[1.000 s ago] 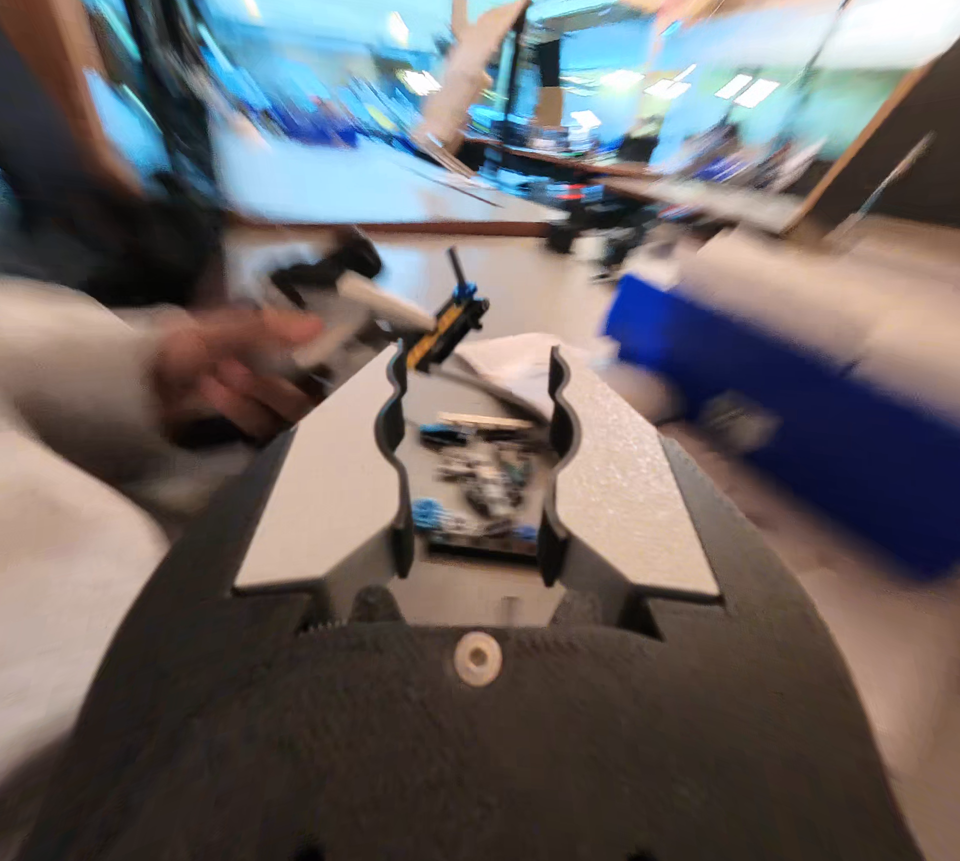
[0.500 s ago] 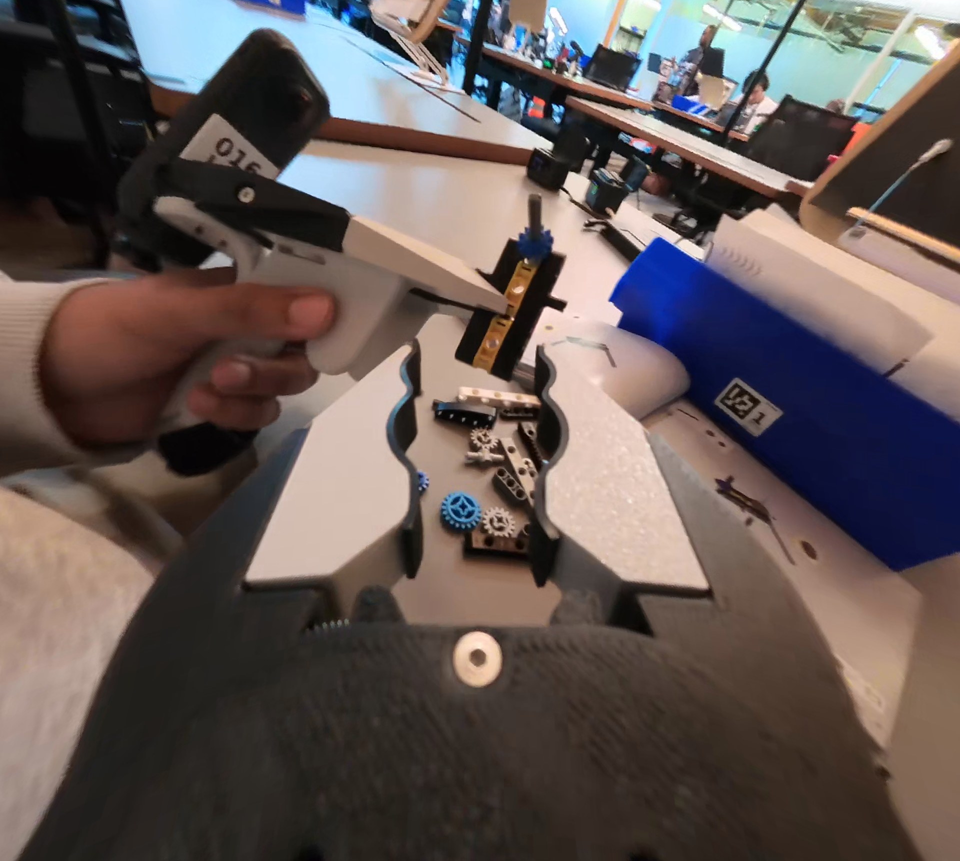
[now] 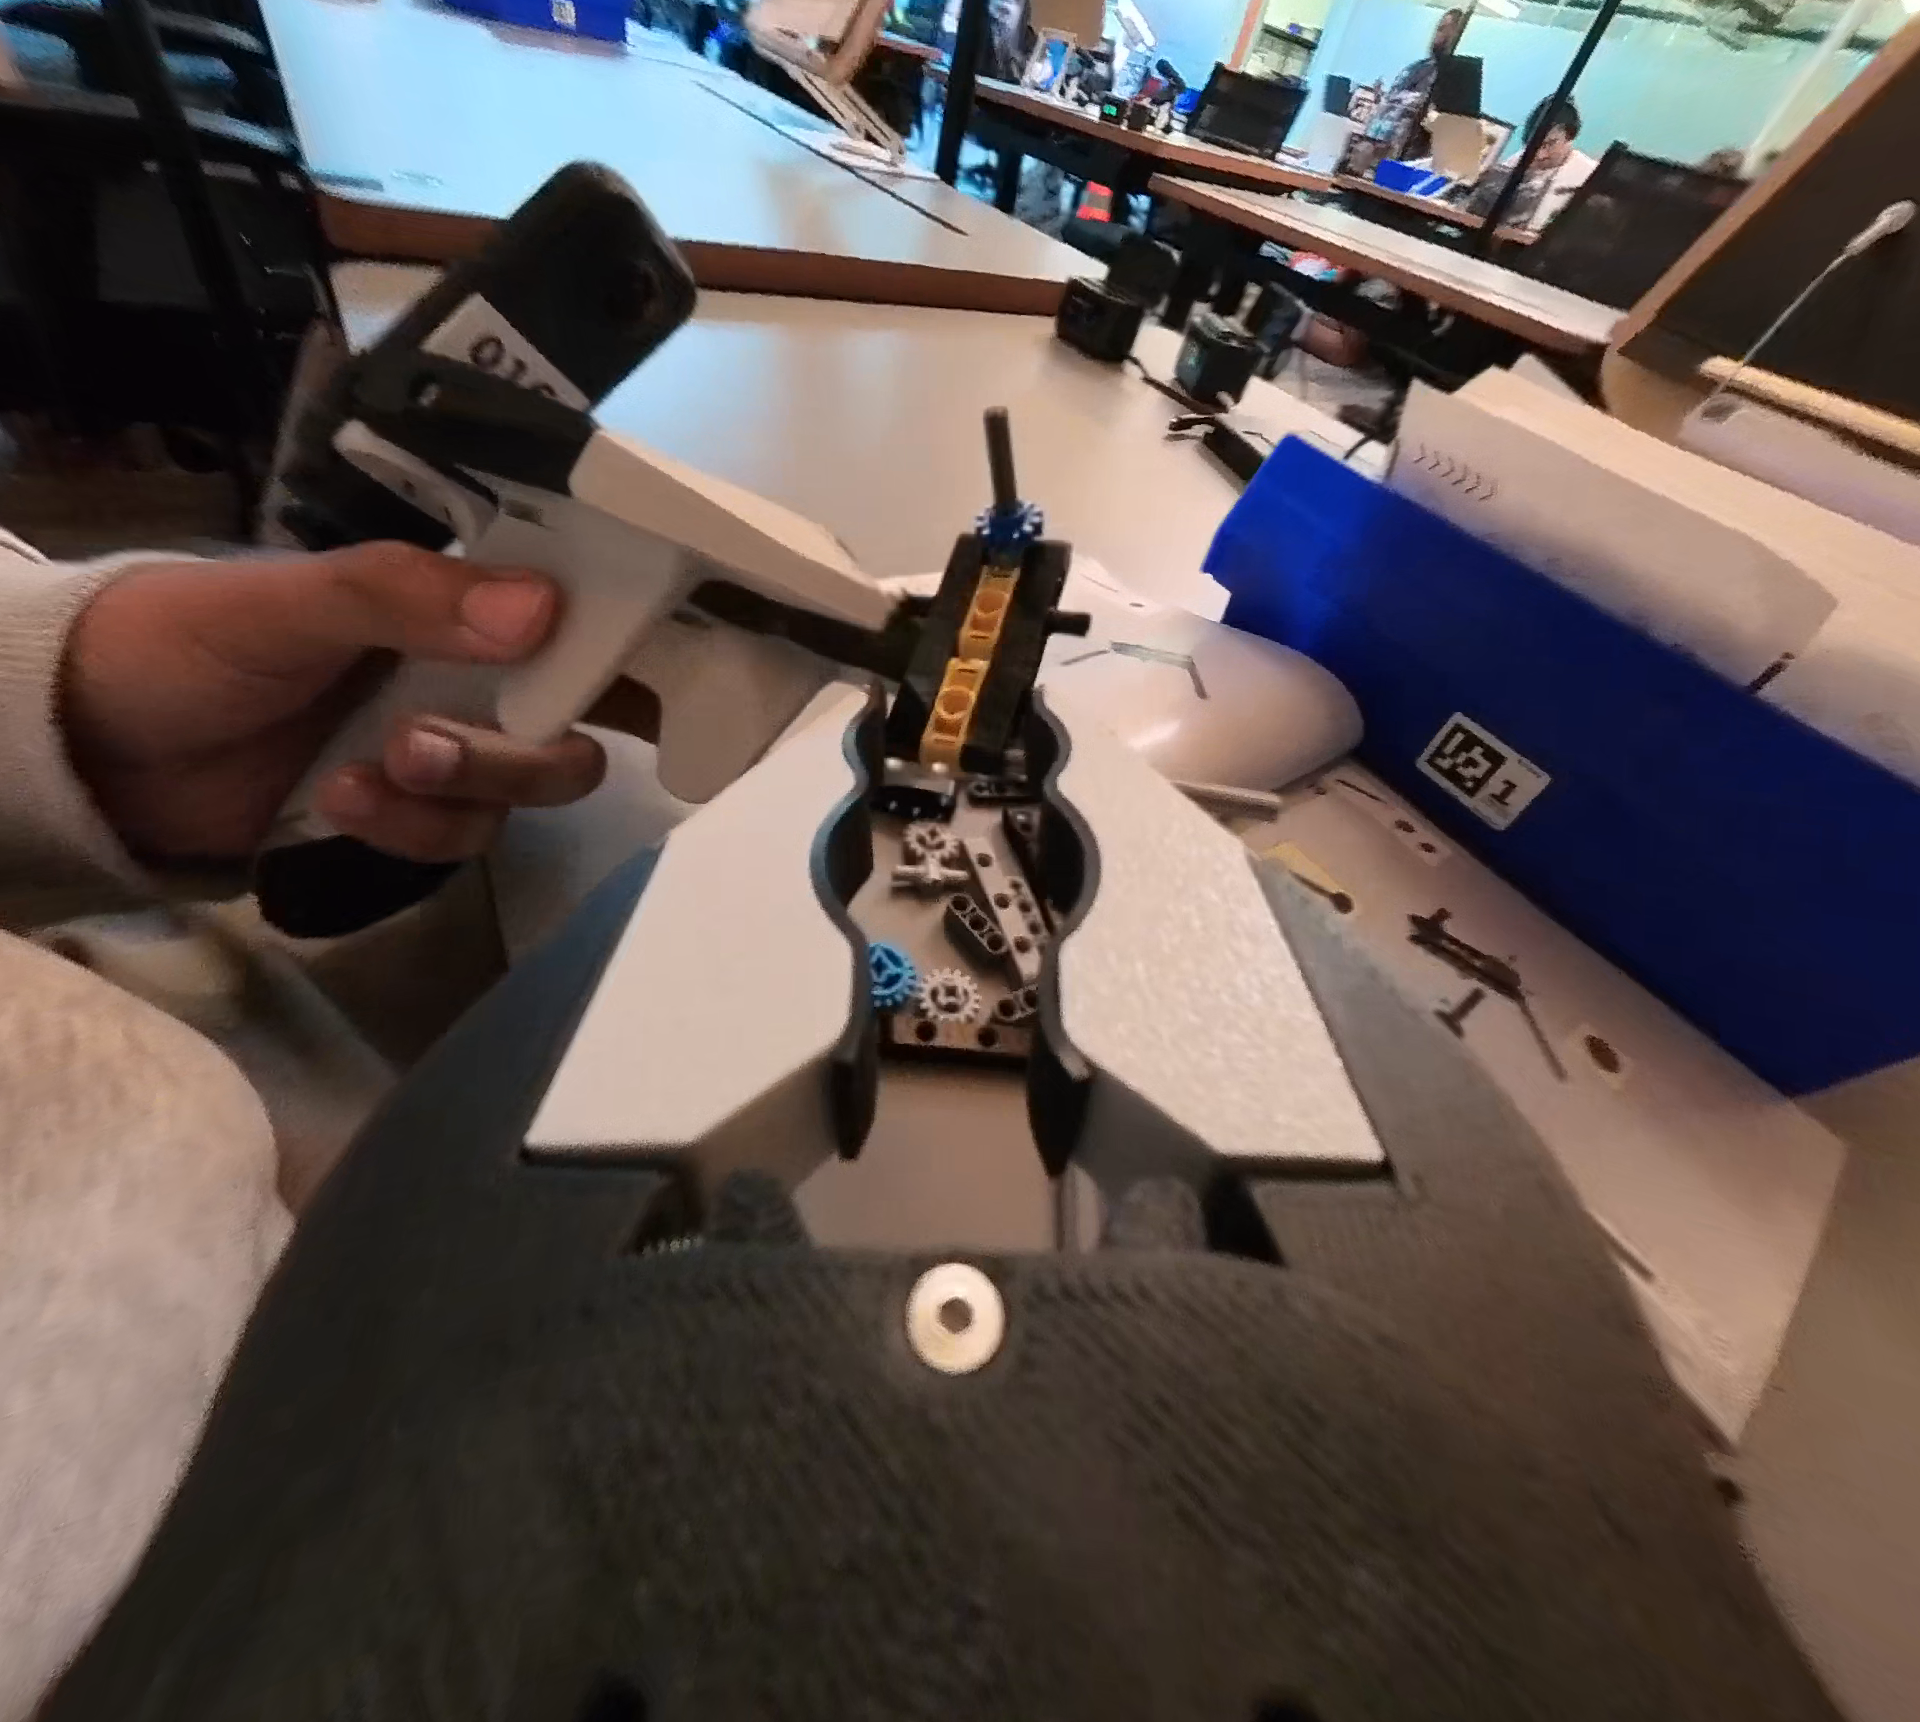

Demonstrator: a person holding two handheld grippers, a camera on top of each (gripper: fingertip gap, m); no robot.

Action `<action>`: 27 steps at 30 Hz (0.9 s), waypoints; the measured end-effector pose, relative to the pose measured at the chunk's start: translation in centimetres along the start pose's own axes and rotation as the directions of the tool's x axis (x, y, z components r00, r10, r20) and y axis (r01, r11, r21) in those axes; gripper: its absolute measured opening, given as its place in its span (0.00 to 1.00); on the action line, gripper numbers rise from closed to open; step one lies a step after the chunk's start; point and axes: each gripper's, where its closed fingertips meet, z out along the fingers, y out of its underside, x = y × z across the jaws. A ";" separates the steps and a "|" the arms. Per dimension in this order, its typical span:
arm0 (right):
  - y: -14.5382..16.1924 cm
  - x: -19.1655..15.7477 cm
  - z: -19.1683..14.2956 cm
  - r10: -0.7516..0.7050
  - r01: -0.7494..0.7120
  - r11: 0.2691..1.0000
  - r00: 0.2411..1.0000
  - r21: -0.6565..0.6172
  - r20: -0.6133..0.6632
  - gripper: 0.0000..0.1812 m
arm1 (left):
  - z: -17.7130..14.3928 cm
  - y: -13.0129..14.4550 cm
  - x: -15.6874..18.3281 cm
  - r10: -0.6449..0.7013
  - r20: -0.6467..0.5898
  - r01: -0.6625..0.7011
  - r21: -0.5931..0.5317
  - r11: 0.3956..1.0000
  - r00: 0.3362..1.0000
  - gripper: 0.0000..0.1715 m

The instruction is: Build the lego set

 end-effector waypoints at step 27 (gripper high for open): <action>-4.3 -3.2 -4.0 0.480 -0.766 0.643 0.416 0.012 0.772 0.13 | -0.8 -0.7 6.1 0.006 -0.384 -0.007 -0.001 1.000 0.923 0.19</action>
